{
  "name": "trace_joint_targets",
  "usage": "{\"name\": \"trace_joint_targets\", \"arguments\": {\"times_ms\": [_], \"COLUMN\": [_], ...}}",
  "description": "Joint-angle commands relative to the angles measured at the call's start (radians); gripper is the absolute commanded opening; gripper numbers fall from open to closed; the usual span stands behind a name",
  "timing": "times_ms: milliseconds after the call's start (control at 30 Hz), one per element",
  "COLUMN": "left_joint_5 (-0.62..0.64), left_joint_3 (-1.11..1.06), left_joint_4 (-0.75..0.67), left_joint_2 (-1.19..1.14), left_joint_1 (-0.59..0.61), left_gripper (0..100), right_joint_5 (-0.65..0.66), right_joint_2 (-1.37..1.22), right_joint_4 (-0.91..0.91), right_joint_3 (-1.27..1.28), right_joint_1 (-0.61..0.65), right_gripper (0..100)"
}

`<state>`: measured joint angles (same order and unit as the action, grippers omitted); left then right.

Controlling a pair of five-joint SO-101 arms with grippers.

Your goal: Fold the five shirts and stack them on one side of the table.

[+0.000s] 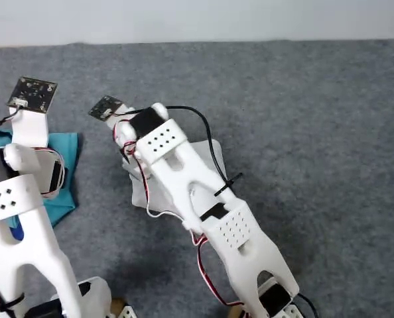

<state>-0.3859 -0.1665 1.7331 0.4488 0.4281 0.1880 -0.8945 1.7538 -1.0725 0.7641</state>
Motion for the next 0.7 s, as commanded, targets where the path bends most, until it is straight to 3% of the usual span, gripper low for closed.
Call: {"name": "trace_joint_targets", "arguments": {"times_ms": [0, 267, 400, 467, 667], "left_joint_5": [-0.008, -0.008, -0.009, -0.009, -0.008], "left_joint_3": [0.004, 0.004, 0.004, 0.004, 0.010], "left_joint_4": [0.018, 0.018, 0.018, 0.018, 0.018], "left_joint_2": [0.026, 0.026, 0.026, 0.026, 0.028], "left_joint_1": [-0.008, -0.006, -0.003, -0.003, 0.000], "left_gripper": [12, 12, 12, 12, 12], "right_joint_5": [-0.048, -0.046, -0.040, 0.029, 0.078], "right_joint_2": [0.085, 0.237, 0.315, 0.344, 0.406], "right_joint_4": [0.041, 0.044, 0.044, 0.042, 0.042], "right_joint_3": [-0.049, 0.043, 0.204, 0.278, 0.448], "right_joint_1": [0.005, -0.059, -0.159, -0.206, -0.308], "right_gripper": [27.2, 27.0, 8.3, 0.2, 1.0]}}
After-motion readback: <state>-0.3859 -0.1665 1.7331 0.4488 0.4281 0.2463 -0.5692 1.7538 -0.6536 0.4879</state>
